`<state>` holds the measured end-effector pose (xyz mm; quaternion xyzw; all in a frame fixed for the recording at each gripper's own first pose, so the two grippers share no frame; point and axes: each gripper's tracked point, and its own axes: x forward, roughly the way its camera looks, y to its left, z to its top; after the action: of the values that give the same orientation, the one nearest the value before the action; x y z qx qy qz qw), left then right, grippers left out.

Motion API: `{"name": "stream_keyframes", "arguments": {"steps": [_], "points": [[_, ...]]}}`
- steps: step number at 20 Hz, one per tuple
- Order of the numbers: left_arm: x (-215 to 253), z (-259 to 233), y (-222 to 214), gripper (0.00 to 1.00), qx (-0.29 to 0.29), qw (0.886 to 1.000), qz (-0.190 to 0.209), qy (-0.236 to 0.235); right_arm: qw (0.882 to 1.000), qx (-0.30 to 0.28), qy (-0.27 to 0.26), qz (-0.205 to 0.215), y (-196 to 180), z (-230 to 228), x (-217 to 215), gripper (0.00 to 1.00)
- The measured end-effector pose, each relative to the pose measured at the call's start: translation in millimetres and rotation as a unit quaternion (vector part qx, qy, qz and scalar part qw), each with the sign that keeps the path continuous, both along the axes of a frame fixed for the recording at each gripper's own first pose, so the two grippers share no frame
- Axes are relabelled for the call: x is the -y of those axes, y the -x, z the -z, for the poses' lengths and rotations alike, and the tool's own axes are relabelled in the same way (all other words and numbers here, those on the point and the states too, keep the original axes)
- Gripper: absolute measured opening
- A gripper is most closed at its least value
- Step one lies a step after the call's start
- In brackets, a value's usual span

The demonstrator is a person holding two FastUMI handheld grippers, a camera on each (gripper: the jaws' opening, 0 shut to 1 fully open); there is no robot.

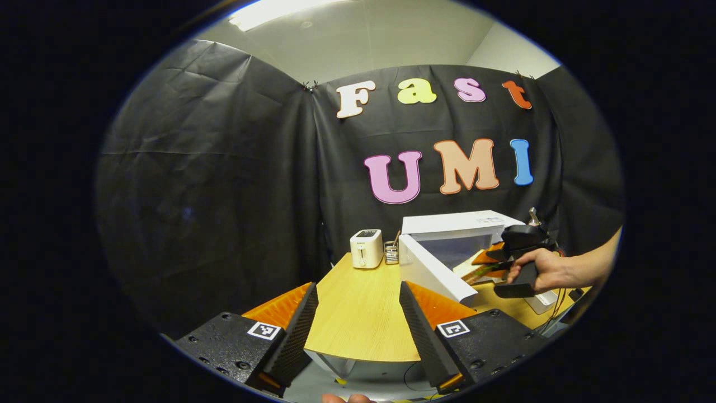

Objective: Open the microwave oven with the left hand, put the food in, and close the microwave oven.

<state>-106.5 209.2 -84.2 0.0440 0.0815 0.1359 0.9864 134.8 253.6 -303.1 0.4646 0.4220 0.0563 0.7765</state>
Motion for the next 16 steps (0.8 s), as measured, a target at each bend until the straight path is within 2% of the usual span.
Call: {"name": "stream_keyframes", "arguments": {"steps": [4, 9, 13, 16], "points": [[4.3, 10.0, 2.6, 0.86, -0.016, 1.0, -0.004, 0.018, 0.997, -0.016, -0.042, 0.059, -24.8, 11.4, -25.8, 0.33], [7.7, 20.7, 2.8, 0.87, -0.044, 0.999, 0.002, 0.022, 0.993, 0.0, -0.068, 0.101, -47.5, 17.6, -52.8, 0.33], [3.3, 21.2, 3.1, 0.87, -0.053, 0.998, -0.001, 0.018, 0.992, -0.005, -0.064, 0.109, -62.1, 39.4, -67.6, 0.33], [2.2, 25.8, 6.1, 0.86, -0.06, 0.998, -0.009, 0.026, 0.991, 0.001, -0.048, 0.126, -77.6, 54.8, -60.8, 0.33]]}}
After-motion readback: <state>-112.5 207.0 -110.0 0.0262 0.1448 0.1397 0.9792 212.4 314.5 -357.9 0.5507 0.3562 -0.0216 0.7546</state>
